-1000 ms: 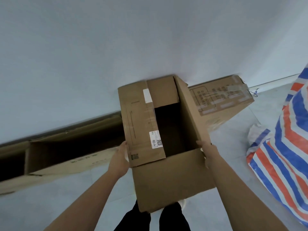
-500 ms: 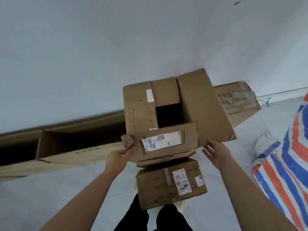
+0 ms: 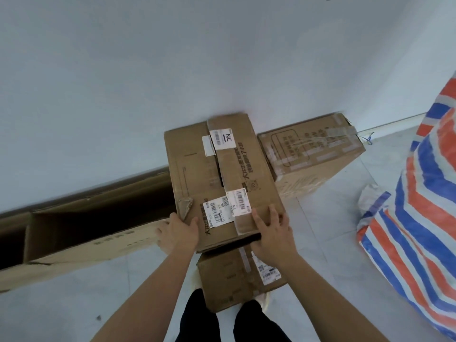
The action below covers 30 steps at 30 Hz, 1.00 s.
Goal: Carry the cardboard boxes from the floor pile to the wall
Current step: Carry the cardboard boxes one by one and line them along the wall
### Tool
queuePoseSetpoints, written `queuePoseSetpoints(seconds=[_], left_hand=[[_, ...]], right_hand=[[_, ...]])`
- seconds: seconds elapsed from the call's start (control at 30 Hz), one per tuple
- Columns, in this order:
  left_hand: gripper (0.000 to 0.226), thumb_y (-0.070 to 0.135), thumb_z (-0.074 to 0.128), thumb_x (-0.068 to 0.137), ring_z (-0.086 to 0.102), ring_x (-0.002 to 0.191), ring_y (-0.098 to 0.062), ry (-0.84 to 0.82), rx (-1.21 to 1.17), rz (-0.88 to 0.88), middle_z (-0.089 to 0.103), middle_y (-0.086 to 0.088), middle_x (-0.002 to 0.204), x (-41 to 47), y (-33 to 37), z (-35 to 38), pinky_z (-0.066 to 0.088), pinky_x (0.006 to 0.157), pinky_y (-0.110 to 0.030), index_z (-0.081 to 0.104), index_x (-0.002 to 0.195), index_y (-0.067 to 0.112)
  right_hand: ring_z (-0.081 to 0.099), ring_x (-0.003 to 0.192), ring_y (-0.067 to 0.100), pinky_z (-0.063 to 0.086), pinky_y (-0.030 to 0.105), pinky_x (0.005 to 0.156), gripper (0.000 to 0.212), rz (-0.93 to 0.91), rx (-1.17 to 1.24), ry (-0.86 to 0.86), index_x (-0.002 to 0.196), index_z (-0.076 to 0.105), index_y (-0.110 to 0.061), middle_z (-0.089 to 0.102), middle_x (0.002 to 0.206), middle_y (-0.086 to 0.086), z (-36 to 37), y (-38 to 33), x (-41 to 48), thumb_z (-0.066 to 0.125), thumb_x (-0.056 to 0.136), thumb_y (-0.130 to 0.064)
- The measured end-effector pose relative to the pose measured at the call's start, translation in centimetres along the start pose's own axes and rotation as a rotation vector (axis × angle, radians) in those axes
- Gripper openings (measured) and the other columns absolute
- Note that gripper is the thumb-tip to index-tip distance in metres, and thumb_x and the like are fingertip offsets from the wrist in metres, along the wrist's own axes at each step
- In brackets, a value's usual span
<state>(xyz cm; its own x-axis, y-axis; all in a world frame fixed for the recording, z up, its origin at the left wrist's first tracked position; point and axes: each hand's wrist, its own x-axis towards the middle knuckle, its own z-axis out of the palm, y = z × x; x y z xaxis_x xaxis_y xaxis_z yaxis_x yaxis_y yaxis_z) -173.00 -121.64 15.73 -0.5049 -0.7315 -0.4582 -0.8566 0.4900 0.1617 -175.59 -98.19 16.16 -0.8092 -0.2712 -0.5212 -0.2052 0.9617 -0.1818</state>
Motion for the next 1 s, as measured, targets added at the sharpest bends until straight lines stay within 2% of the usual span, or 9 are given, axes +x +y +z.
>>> queuePoseSetpoints(seconds=[0.1,0.2,0.33,0.43,0.5,0.57,0.7,0.87,1.0], left_hand=[[0.054,0.06,0.067,0.081,0.049,0.114,-0.03,-0.073,-0.016,0.046,0.047,-0.012,0.123,1.8,-1.1,-0.6,0.05,0.091,-0.045,0.05,0.114,0.02],[0.07,0.054,0.079,0.074,0.053,0.111,-0.029,-0.207,-0.165,0.105,0.045,-0.011,0.126,4.5,-1.2,-1.5,0.052,0.09,-0.047,0.044,0.122,0.016],[0.075,0.045,0.078,0.077,0.045,0.12,-0.03,-0.165,-0.062,0.33,0.04,-0.013,0.131,5.5,-0.2,-2.8,0.048,0.097,-0.048,0.039,0.131,0.011],[0.041,0.039,0.058,0.095,0.05,0.111,-0.028,0.0,-0.059,0.542,0.049,-0.012,0.122,5.3,0.8,-4.4,0.049,0.092,-0.044,0.05,0.122,0.01],[0.029,0.037,0.044,0.102,0.057,0.085,-0.021,0.04,-0.084,0.737,0.06,-0.005,0.094,5.4,1.8,-5.4,0.054,0.078,-0.043,0.058,0.092,0.015],[0.041,0.037,0.035,0.104,0.054,0.064,-0.018,0.016,-0.068,0.898,0.055,0.0,0.068,5.3,3.4,-6.5,0.052,0.064,-0.039,0.051,0.07,0.02],[0.052,0.034,0.034,0.106,0.044,0.049,-0.016,-0.071,-0.124,1.145,0.047,0.0,0.053,1.6,8.1,-8.5,0.034,0.049,-0.029,0.048,0.06,0.016],[0.06,0.034,0.035,0.107,0.033,0.038,-0.018,-0.189,-0.245,1.406,0.036,0.0,0.042,-7.7,12.3,-10.3,0.026,0.043,-0.031,0.037,0.049,0.015],[0.061,0.034,0.036,0.107,0.03,0.038,-0.013,-0.233,-0.269,1.603,0.032,0.004,0.041,-17.2,12.4,-10.9,0.026,0.045,-0.03,0.032,0.047,0.018]], right_hand=[[-0.006,0.146,0.051,0.017,0.059,0.12,0.086,0.068,-0.051,-0.051,0.159,-0.004,-0.038,-0.017,0.165,0.013,0.1,-1.6,0.7,0.049,0.092,-0.053],[-0.007,0.148,0.05,0.016,0.058,0.121,0.087,0.12,-0.085,-0.047,0.158,-0.007,-0.038,-0.02,0.165,0.013,-0.2,-2.3,0.9,0.052,0.095,-0.042],[0.0,0.151,0.044,0.021,0.056,0.12,0.077,0.219,0.077,-0.02,0.159,0.008,-0.039,-0.007,0.168,0.008,-1.0,-3.4,0.4,0.05,0.096,-0.022],[0.039,0.139,0.033,0.046,0.048,0.106,0.065,0.279,0.322,0.267,0.148,0.042,-0.034,0.033,0.159,0.0,-1.7,-4.2,-0.2,0.05,0.09,-0.006],[0.052,0.125,0.028,0.052,0.045,0.096,0.057,0.327,0.44,0.451,0.137,0.057,-0.029,0.049,0.146,-0.003,-2.4,-4.8,-0.8,0.048,0.089,-0.001],[0.054,0.121,0.025,0.051,0.041,0.096,0.051,0.386,0.535,0.523,0.134,0.062,-0.026,0.055,0.14,0.0,-3.2,-5.0,-1.6,0.045,0.093,0.0],[0.058,0.117,0.017,0.049,0.029,0.098,0.041,0.543,0.648,0.696,0.128,0.066,-0.025,0.059,0.137,0.0,-4.9,-4.5,-6.2,0.045,0.099,-0.005],[0.065,0.111,0.018,0.048,0.023,0.093,0.025,0.701,0.654,0.915,0.124,0.069,-0.024,0.066,0.129,-0.005,-7.3,-2.7,-14.5,0.054,0.103,-0.021],[0.066,0.107,0.02,0.051,0.028,0.094,0.025,0.823,0.647,1.09,0.122,0.068,-0.021,0.068,0.123,-0.006,-7.4,-1.6,-23.0,0.058,0.101,-0.031]])
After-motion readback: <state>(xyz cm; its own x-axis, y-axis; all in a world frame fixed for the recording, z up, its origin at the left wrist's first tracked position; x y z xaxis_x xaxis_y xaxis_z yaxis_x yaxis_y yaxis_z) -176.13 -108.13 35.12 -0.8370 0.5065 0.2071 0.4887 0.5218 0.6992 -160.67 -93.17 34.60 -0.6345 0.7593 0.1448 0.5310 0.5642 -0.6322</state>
